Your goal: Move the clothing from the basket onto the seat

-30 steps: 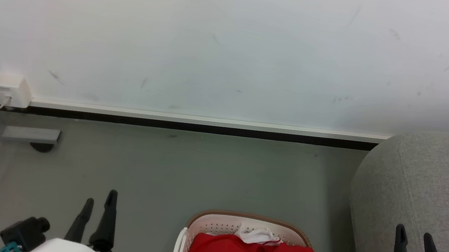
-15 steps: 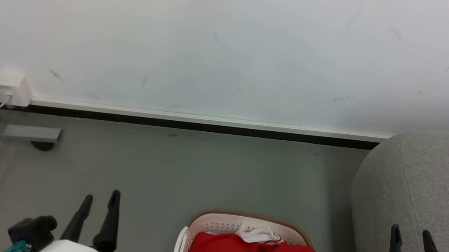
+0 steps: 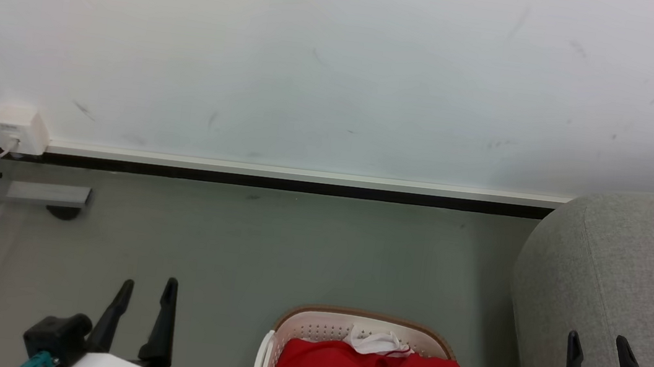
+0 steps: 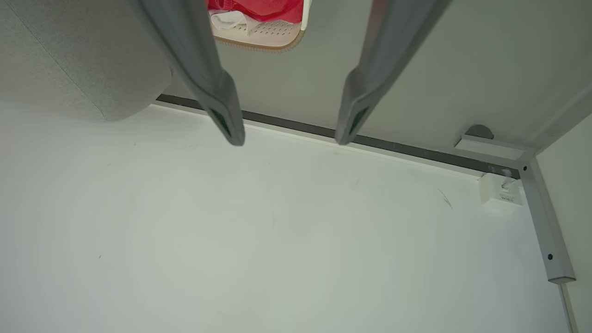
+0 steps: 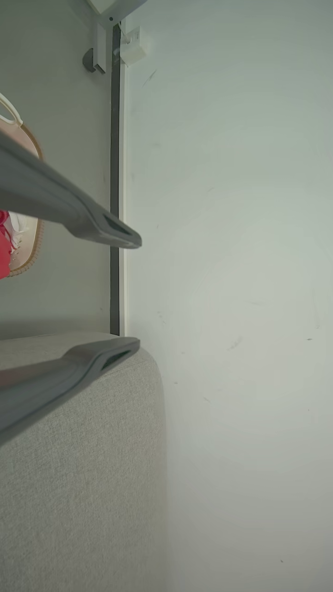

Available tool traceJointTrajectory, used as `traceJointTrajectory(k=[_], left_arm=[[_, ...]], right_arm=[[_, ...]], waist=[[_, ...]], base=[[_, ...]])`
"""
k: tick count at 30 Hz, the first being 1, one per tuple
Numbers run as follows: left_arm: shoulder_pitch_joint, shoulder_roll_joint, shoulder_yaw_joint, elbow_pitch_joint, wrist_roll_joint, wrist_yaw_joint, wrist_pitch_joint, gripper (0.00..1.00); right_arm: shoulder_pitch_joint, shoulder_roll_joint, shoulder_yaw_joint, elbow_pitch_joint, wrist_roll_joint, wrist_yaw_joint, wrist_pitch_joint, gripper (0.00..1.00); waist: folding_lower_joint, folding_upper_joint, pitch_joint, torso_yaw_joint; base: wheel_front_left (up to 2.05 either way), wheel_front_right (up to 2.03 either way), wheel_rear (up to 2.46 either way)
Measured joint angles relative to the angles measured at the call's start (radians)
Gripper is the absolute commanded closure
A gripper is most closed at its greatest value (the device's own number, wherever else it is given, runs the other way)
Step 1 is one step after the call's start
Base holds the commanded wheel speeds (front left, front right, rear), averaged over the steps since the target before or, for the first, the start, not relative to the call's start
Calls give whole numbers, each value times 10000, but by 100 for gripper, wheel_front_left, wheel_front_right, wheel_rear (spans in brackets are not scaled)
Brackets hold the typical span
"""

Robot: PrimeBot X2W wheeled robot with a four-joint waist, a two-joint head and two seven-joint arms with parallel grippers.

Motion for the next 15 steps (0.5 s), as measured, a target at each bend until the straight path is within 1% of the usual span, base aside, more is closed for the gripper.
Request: traceJointTrajectory(k=[15], left_arm=[[0,13,-8,188,1266,-44,-272,0]], right_arm=[[53,0,-278,203,-742,0,-291,0]], waist=[[0,0,-9,46]], base=[[0,0,0]])
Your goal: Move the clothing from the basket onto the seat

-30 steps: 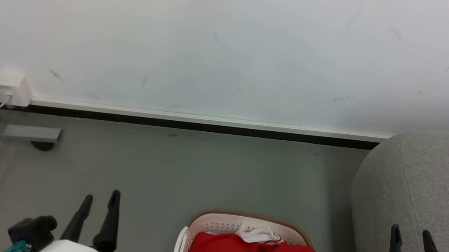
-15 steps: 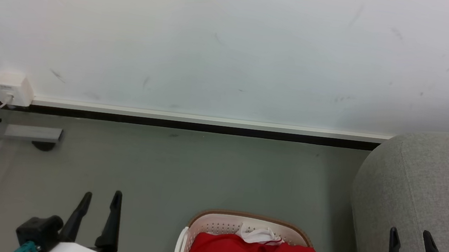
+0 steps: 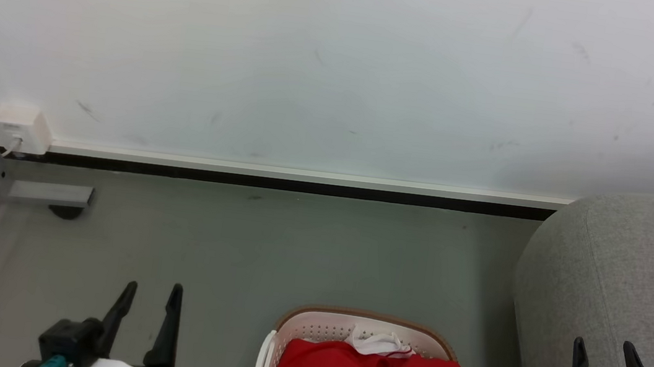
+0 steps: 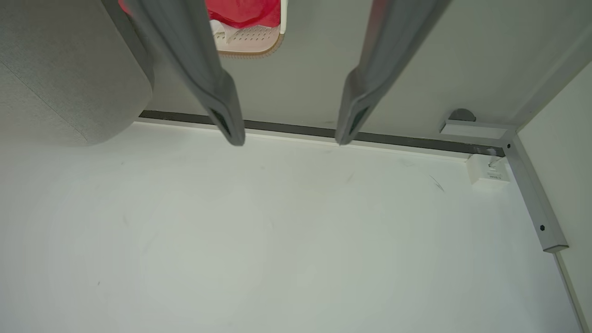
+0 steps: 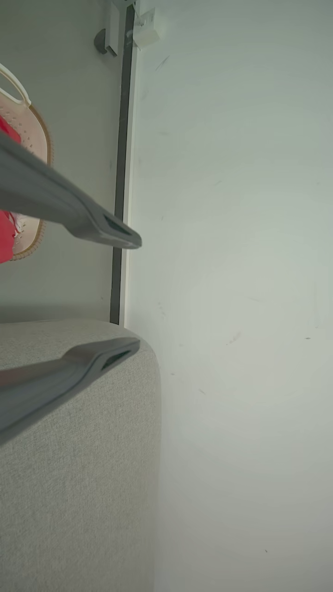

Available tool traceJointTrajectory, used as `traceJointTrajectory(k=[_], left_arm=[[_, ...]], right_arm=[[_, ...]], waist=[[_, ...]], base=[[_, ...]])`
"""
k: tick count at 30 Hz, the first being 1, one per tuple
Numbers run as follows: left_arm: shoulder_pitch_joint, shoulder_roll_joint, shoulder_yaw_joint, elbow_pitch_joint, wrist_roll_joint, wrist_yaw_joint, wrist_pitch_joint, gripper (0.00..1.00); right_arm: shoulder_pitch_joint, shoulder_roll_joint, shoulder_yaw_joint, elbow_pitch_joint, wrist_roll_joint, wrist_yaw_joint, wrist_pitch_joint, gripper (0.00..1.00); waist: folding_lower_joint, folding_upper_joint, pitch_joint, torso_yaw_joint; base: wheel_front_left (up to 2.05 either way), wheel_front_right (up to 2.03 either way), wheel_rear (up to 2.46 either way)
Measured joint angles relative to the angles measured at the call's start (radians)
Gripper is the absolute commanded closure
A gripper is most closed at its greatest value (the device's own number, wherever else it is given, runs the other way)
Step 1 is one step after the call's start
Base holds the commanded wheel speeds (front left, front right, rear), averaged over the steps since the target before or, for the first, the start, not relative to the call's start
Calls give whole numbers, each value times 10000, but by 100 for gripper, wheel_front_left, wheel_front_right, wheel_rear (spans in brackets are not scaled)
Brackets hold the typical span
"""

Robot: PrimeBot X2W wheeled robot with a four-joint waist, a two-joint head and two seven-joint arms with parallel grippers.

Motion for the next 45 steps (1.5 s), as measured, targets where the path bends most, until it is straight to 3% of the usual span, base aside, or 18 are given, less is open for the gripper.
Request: traceJointTrajectory(k=[20,45], left_arm=[[28,13,-190,412,1141,-90,-391,0],[-23,15,-257,541,941,-136,-416,0]], right_arm=[[113,-4,-115,293,-343,0,-360,0],[20,-6,173,201,-201,0,-385,0]], waist=[[0,0,-55,43],[0,-1,161,-381]], base=[[0,0,0],[0,0,0]])
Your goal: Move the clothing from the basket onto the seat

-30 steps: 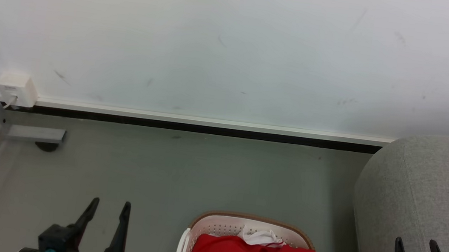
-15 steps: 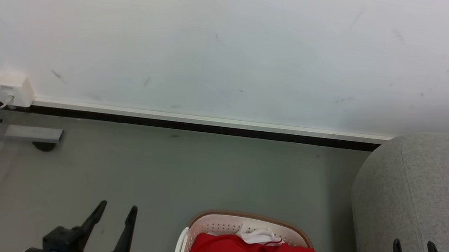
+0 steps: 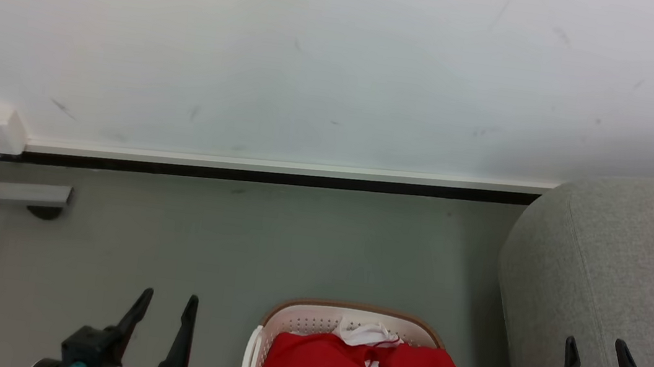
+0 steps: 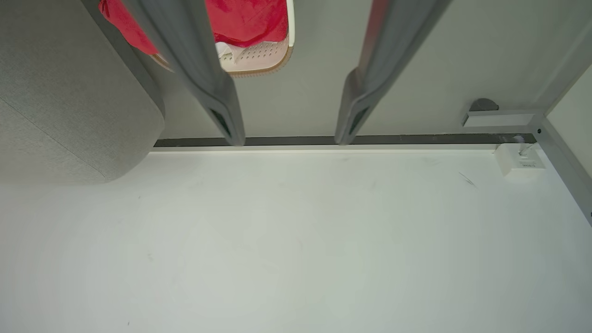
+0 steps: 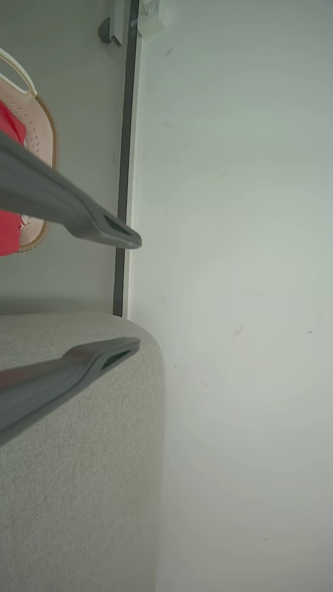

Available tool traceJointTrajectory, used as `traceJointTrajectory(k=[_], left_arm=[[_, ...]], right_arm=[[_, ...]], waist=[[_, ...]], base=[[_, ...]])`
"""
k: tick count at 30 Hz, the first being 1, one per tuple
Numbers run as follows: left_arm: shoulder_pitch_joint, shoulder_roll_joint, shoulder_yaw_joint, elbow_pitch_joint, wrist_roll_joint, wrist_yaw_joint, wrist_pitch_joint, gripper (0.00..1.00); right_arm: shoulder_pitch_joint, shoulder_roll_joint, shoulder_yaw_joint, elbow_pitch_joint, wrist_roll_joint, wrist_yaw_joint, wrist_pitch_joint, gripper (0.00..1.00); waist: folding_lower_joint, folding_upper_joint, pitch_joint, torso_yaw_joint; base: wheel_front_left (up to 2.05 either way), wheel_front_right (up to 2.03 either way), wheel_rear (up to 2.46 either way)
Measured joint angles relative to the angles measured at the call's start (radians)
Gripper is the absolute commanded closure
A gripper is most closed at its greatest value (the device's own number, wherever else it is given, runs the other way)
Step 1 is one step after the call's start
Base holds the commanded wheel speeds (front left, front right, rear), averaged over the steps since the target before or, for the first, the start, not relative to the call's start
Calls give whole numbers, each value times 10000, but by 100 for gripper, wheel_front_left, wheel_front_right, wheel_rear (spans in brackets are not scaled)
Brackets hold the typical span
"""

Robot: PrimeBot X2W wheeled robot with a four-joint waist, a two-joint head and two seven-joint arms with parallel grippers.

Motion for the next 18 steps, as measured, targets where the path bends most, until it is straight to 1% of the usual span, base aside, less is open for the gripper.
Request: traceJointTrajectory(k=[8,14,18], left_arm=[[-856,2,-500,-54,-173,-17,-2,0],[-1976,2,-1243,73,-274,-56,-2,0],[-2904,10,-1927,550,-234,-58,-2,0]], right_arm=[[-509,2,276,-606,150,0,0,0],[-1112,-2,529,-1210,408,0,-2,0],[-1720,-4,704,-1695,537,0,-2,0]], waist=[[0,0,694,-345],[1,0,1609,-660],[1,0,2379,-895]], base=[[0,0,0],[0,0,0],[0,0,0]])
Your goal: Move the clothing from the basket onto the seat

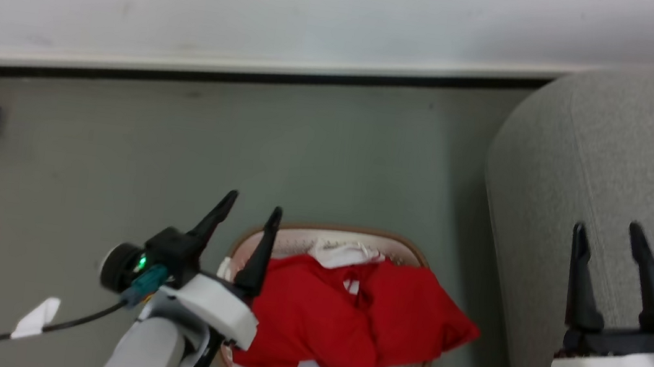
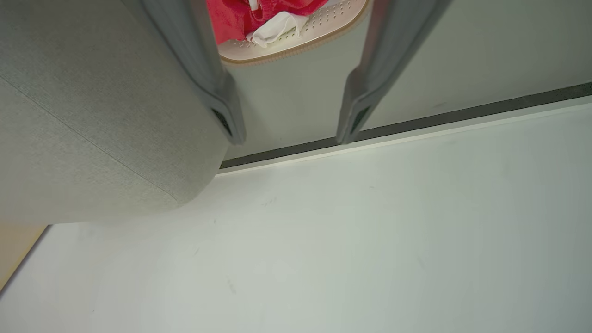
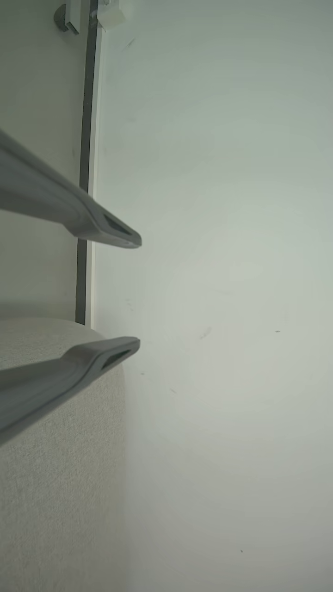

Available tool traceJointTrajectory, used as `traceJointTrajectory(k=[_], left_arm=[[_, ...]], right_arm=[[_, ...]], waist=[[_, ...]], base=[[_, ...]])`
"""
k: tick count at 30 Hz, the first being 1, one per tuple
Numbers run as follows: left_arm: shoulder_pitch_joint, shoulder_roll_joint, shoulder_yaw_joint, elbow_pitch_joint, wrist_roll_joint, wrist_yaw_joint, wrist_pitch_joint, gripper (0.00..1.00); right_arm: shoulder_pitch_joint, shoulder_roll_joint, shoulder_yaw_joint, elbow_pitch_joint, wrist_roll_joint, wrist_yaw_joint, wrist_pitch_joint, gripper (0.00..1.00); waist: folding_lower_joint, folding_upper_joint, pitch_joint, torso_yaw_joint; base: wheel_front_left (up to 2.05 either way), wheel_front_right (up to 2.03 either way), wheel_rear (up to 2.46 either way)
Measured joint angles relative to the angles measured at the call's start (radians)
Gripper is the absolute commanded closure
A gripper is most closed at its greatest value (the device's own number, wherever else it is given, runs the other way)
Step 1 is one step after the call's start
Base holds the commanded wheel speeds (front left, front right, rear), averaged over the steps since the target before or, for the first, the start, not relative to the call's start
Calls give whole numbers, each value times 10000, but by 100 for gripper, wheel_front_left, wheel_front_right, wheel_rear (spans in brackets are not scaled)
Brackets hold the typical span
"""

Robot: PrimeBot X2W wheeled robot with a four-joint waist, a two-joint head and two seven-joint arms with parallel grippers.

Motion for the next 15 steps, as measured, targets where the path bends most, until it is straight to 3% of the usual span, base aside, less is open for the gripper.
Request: traceJointTrajectory(k=[7,15], left_arm=[[-1705,491,-1417,1628,136,-25,4,0],[-3307,1093,-2863,2905,366,-25,1030,0]], right_arm=[[-1291,-8,376,-752,552,0,-15,0],[-2660,-17,869,-1298,1170,0,-15,0]], waist=[[0,0,1625,-493],[2,0,3660,-1181]], base=[[0,0,0],[0,0,0]])
